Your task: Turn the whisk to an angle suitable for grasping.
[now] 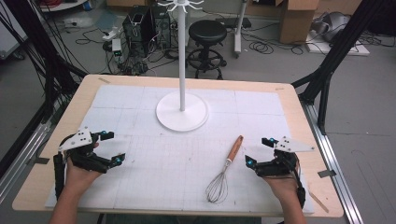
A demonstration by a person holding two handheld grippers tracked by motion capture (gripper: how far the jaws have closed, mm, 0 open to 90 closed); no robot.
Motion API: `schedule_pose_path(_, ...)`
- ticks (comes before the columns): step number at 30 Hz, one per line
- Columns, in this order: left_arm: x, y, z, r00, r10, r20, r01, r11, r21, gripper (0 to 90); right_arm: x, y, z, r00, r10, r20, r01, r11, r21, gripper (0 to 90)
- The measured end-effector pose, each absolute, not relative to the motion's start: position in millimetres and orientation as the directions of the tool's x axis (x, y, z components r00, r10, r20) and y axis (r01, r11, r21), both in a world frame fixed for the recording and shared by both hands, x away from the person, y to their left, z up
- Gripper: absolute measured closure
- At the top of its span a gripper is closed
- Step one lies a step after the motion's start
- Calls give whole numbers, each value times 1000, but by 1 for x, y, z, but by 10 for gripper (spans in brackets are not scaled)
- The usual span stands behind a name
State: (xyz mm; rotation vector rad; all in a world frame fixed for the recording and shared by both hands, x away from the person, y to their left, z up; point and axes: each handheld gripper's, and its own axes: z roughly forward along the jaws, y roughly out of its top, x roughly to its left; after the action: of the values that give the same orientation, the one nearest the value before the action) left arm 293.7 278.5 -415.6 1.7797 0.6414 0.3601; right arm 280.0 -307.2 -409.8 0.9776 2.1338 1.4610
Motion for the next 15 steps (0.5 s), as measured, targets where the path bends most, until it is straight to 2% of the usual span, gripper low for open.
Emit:
schedule_pose_path(13,296,277,-416,801,593,-85,234,-179,956,17,277,-306,-412,-686,726,42,335,264,905,3)
schedule_pose_path(14,296,277,-415,802,590,-88,227,-166,960,17,276,-308,-411,-690,722,42,335,267,903,59)
schedule_pose_path(15,296,277,-415,801,592,-89,226,-163,960,17,275,-309,-411,-690,723,41,336,270,902,63)
